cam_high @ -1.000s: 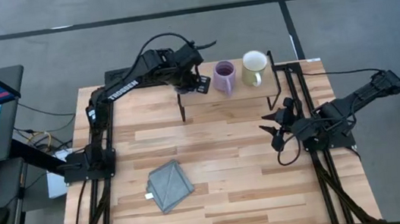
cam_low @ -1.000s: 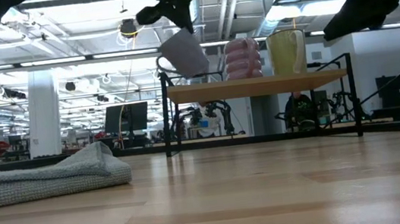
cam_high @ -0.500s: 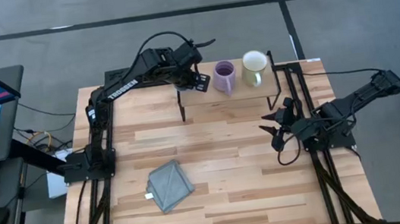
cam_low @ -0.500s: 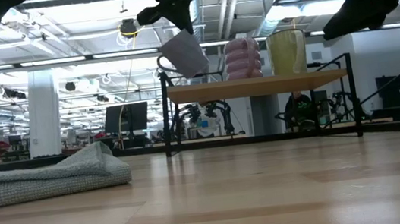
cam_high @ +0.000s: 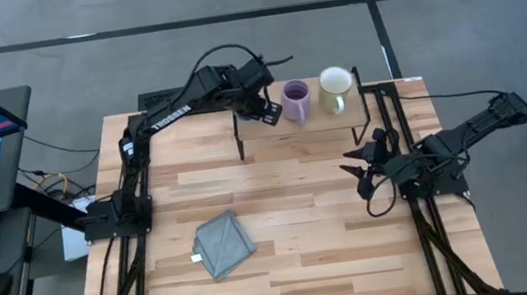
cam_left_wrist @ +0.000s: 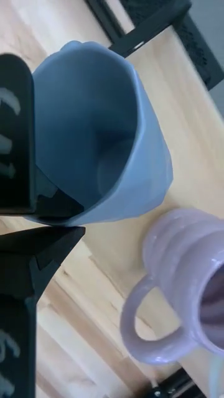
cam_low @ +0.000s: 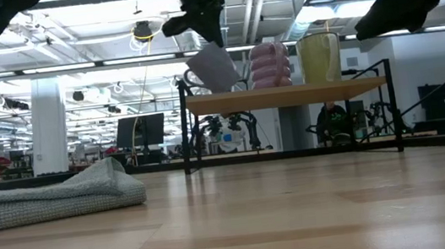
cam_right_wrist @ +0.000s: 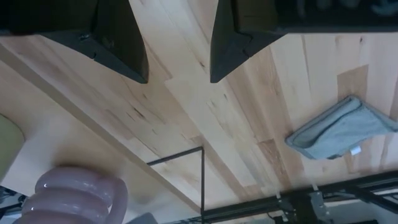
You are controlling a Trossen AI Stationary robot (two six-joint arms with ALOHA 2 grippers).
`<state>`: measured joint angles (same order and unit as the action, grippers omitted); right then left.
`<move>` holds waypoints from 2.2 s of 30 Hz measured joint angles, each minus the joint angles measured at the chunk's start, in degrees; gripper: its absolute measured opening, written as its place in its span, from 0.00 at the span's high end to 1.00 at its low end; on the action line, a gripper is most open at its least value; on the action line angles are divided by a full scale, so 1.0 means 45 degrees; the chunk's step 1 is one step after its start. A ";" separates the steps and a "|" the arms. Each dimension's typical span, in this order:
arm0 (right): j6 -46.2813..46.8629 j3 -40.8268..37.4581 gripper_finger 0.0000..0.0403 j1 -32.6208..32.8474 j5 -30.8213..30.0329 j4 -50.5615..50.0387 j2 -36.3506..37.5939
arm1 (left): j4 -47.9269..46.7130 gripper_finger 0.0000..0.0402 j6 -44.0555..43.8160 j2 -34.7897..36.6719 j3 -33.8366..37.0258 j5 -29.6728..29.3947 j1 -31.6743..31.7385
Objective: Stack small to large cups/mugs on shelf
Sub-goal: Put the blue mug on the shelf
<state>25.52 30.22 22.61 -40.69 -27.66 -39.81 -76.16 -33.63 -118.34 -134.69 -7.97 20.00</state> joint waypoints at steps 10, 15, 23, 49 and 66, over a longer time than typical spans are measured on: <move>0.0005 0.0000 0.52 0.0000 0.0025 0.0067 0.0002 | -0.0486 1.00 0.0024 -0.0117 -0.0015 0.0225 0.0173; 0.0005 0.0000 0.52 0.0000 0.0025 0.0136 0.0003 | -0.0524 1.00 0.0126 -0.0117 -0.0015 0.0283 0.0187; 0.0010 0.0000 0.52 0.0000 0.0025 0.0172 0.0005 | -0.0634 1.00 0.0265 -0.0117 -0.0019 0.0597 0.0226; 0.0010 0.0000 0.52 0.0000 -0.0009 0.0301 0.0005 | -0.0753 0.98 0.0651 -0.0117 -0.0024 0.1039 0.0425; 0.0010 0.0000 0.52 0.0000 -0.0009 0.0310 0.0002 | -0.0942 0.99 0.0860 -0.0117 -0.0010 0.1078 0.0420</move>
<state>25.56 30.22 22.61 -40.73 -26.26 -39.80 -80.40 -29.76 -118.87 -134.74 -3.11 21.89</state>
